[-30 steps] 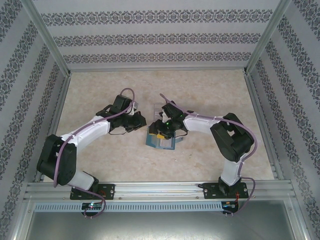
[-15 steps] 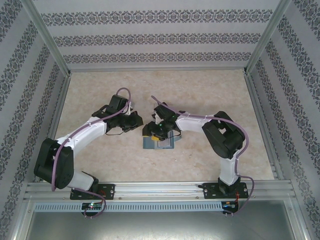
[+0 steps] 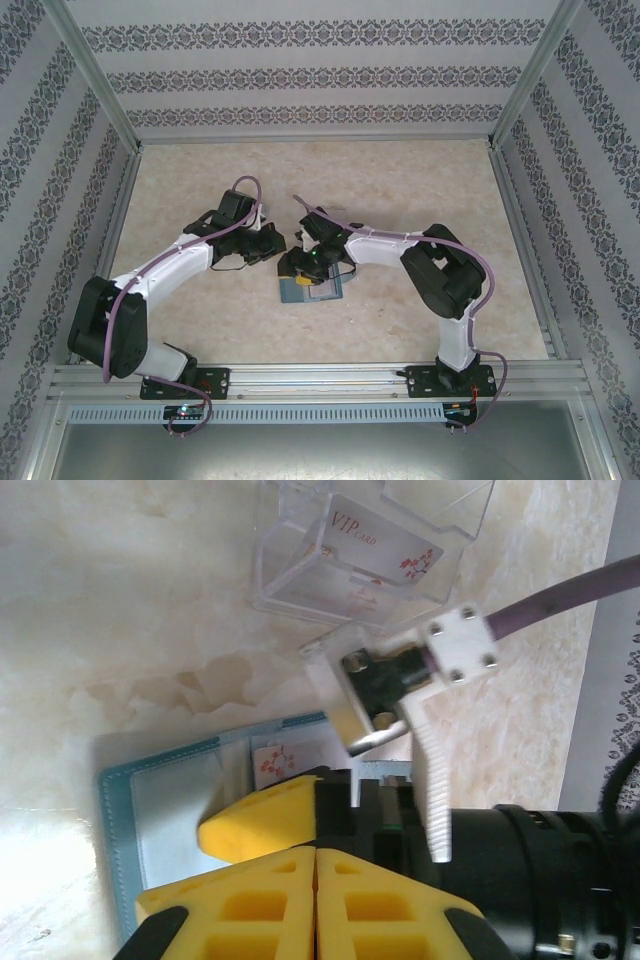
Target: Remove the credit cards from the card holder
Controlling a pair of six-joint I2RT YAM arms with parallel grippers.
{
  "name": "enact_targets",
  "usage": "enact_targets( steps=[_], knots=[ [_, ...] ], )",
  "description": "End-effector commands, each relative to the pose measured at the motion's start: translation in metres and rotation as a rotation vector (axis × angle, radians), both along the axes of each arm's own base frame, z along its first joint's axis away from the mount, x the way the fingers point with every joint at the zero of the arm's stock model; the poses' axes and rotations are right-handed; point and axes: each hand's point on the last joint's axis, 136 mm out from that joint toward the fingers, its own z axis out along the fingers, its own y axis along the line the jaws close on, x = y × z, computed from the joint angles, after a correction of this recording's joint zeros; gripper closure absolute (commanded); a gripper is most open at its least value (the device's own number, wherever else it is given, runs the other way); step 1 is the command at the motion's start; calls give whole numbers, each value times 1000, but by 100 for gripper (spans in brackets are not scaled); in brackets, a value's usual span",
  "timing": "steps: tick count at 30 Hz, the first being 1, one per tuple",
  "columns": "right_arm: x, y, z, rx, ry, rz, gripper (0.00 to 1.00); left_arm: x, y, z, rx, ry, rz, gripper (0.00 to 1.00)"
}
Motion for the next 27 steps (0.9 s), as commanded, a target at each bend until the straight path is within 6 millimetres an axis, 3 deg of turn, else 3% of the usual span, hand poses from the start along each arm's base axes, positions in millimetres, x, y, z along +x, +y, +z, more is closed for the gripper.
enact_targets(
  steps=[1, 17, 27],
  knots=[
    [8, -9, 29, 32, -40, -9, 42, -4, -12, -7, -16, 22, -25, 92],
    [16, -74, 26, -29, -56, -109, 44, -9, -60, -42, -14, 84, -95, 93],
    [14, -103, 10, -182, -84, -108, 55, -15, -75, -75, 4, 146, -121, 92]
  ],
)
